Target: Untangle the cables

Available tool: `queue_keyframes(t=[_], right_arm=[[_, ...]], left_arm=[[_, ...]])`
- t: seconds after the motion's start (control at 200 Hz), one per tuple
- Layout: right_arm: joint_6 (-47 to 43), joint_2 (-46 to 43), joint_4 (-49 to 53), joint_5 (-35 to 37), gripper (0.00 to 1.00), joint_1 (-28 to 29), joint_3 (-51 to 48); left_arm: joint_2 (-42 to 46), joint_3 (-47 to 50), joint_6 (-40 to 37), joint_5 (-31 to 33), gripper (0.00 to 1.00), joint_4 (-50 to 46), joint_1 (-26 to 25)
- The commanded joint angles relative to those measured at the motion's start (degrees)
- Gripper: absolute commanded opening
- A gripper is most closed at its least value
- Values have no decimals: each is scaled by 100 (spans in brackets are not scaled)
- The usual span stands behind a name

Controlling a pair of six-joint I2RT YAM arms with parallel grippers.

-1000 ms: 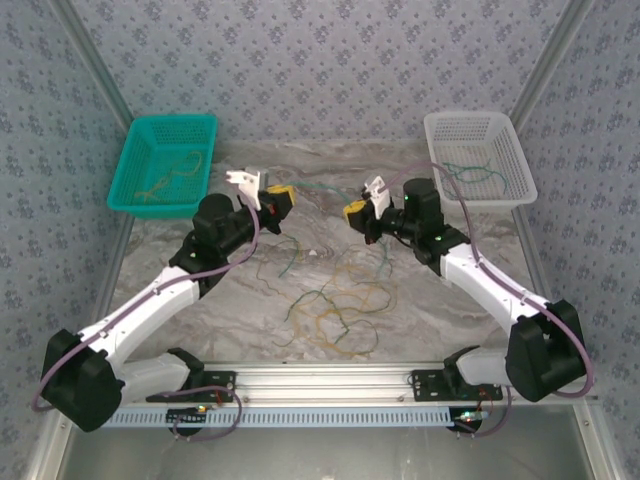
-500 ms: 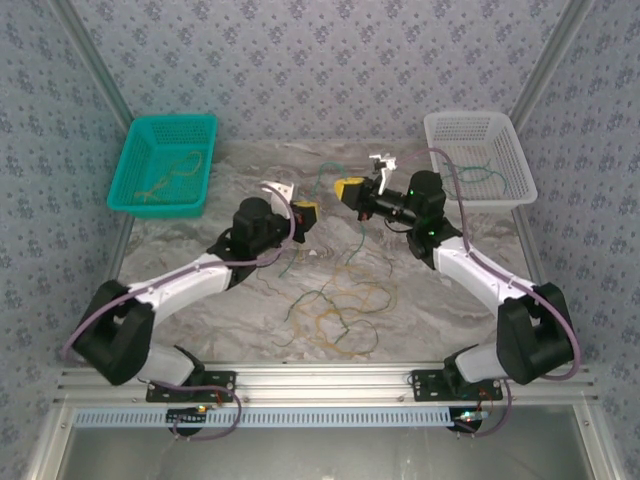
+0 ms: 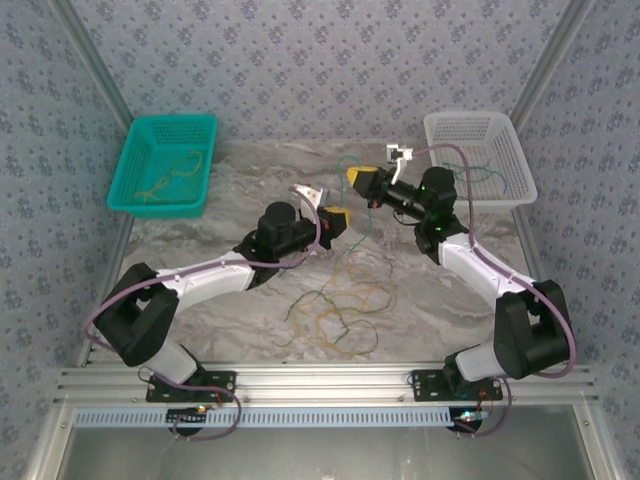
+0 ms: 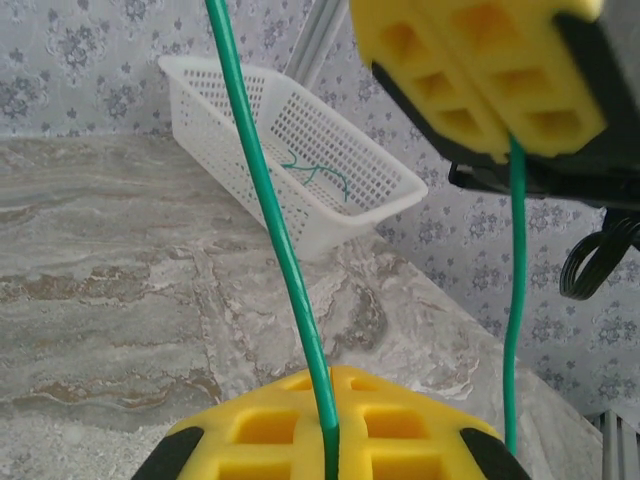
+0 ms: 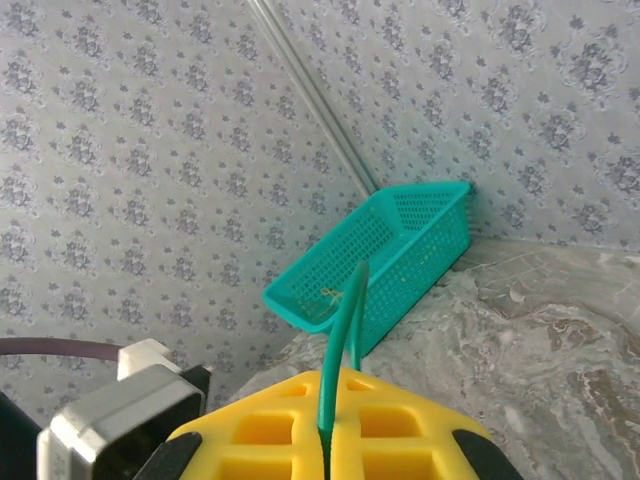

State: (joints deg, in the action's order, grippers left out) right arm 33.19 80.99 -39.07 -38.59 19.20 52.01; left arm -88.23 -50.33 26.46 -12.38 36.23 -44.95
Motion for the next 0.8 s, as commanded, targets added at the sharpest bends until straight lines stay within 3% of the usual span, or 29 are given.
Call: queue_keyframes(t=[0.0, 0.11, 0.185, 0.355, 0.515, 0.61, 0.795], right_arm=[[-126, -52, 106, -118, 0, 60, 76], [-160, 49, 209, -55, 0, 49, 82], [-56, 152, 24, -195, 6, 70, 81], [240, 382, -476, -406, 8, 223, 149], [391, 618, -399, -601, 15, 300, 314], [342, 718, -251, -552, 27, 306, 342], [405, 947, -296, -486, 24, 304, 356]], left_arm=[[200, -6, -37, -71, 0, 265, -18], [230, -42, -17, -150, 0, 256, -36], [222, -103, -69, -173, 0, 189, -86], [109, -171, -50, -318, 0, 262, -152], [102, -200, -71, -379, 0, 267, -185], [226, -177, -122, -376, 0, 256, -198], [305, -149, -216, -375, 0, 204, -245]])
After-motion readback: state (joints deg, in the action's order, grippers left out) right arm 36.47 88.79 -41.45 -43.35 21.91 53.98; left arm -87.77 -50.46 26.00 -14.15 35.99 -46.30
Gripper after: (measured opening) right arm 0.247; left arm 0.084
